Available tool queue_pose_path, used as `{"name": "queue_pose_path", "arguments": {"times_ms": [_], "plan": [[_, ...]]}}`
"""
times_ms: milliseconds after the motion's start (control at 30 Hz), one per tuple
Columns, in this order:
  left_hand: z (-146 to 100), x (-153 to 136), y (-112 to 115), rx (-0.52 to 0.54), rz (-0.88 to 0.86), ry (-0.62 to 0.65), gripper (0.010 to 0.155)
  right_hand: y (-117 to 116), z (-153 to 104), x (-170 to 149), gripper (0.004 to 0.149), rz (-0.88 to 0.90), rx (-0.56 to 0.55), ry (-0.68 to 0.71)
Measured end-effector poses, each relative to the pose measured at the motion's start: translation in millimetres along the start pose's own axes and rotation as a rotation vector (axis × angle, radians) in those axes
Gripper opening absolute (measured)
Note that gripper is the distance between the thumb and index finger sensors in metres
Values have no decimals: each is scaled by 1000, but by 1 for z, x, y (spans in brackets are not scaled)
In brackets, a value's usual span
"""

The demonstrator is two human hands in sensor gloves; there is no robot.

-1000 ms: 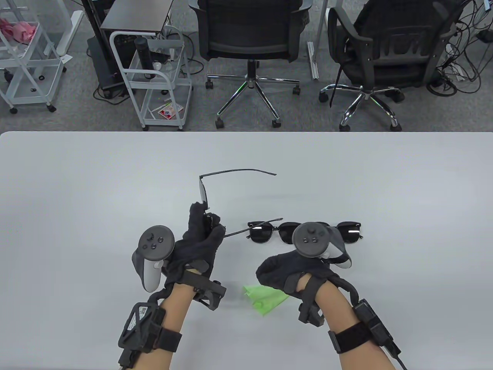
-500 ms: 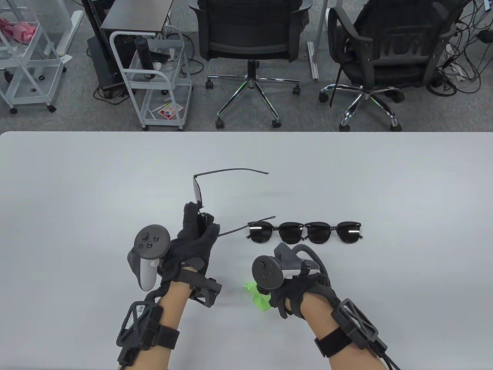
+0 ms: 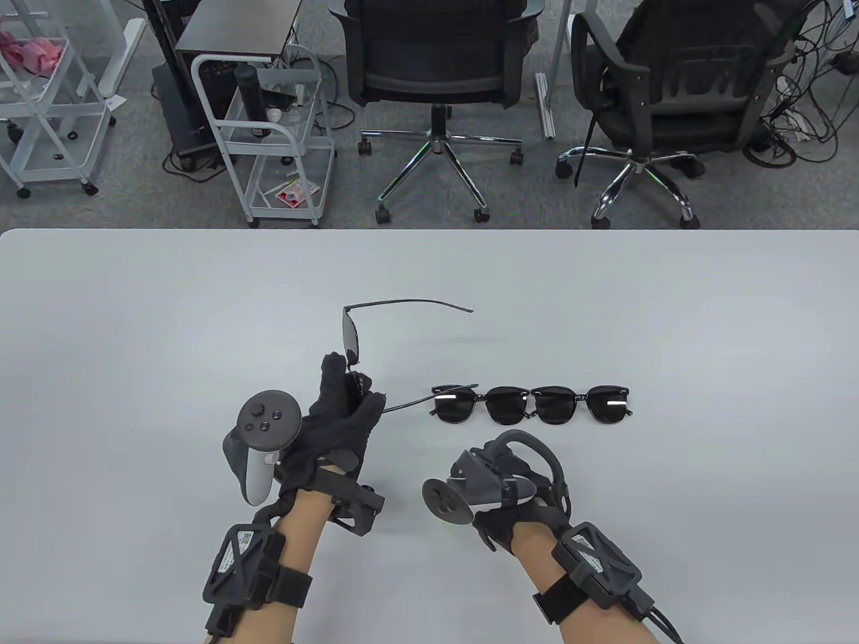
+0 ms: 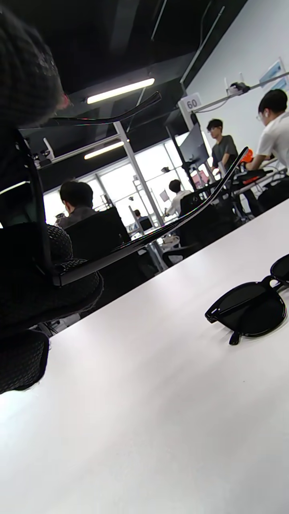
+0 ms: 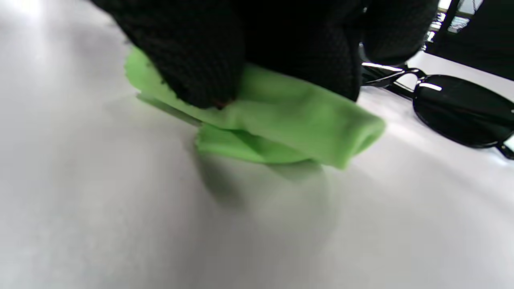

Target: Dust sunglasses

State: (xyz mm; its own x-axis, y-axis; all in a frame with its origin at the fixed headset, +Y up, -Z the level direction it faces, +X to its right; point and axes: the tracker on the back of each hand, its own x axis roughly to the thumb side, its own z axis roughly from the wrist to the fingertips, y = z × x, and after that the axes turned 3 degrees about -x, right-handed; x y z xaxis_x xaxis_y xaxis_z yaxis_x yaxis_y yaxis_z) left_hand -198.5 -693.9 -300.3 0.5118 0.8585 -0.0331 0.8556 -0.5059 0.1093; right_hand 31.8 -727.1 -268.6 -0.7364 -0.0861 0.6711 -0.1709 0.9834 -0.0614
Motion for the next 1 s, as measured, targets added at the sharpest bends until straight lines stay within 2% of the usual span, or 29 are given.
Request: {"name": "queue_pose_path", "arguments": {"times_ms": [100, 233, 300, 433, 600, 767, 833, 1000], "plan": [[-1, 3, -1, 18, 70, 17, 96, 18, -12, -21, 39, 187, -171, -63], [-2, 11, 2, 50, 233, 56, 95, 34, -38, -58, 39, 629, -462, -195], [-3, 14, 5, 40, 239, 71, 94, 35, -46, -72, 39, 802, -565, -252], [-8, 24, 9, 54, 314, 130, 93, 28, -54, -90, 39, 989, -643, -318], [-15, 40, 20, 95, 584, 241, 90, 28, -59, -98, 37, 966, -714, -255], [-20, 50, 34, 112, 768, 316, 90, 22, -58, -100, 35, 1100, -718, -258], [-22, 52, 36, 125, 800, 336, 90, 23, -59, -100, 35, 1073, -730, -274], [-31, 62, 39, 213, 913, 417, 89, 20, -59, -100, 36, 1160, -734, -306]]}}
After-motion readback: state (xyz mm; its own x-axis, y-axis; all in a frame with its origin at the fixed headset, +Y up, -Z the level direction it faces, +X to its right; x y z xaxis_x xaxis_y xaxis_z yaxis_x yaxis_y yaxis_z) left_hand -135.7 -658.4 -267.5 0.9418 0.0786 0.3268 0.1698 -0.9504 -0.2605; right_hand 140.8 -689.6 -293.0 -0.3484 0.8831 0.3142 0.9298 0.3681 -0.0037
